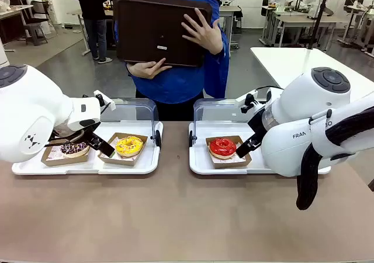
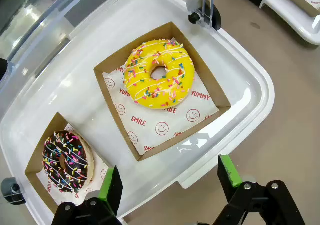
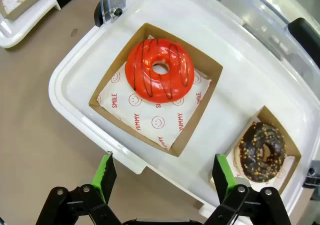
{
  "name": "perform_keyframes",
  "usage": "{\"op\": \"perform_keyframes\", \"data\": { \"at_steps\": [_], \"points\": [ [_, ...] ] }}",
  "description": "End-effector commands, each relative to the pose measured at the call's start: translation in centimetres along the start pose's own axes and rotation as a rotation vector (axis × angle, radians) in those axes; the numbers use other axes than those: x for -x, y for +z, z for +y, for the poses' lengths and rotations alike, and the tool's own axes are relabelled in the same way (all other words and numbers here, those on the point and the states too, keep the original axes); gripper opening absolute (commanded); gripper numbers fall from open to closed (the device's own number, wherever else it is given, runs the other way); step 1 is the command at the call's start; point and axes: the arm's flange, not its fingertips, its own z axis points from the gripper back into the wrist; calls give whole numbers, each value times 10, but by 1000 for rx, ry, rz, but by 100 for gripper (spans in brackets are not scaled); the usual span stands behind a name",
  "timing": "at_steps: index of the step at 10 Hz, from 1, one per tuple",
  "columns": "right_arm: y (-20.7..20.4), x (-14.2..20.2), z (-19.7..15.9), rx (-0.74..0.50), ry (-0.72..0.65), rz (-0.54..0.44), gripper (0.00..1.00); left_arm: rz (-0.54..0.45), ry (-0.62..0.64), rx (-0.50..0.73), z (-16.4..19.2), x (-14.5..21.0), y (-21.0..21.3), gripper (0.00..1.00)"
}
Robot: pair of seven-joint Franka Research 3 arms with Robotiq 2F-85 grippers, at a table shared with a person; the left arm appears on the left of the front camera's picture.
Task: Provide the desired donut to the person.
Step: Pick up and lift the Paper togo box containing the Donut pointed at by the person.
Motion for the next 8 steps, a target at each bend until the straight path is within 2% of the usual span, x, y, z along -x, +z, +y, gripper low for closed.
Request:
{"op": "perform_keyframes", "data": {
  "at_steps": [1,8],
  "points": [
    [0,0,0,0,0,0,100,0,0,0,0,0,0,100],
    [0,0,0,0,0,0,100,0,0,0,0,0,0,100]
  ]
}}
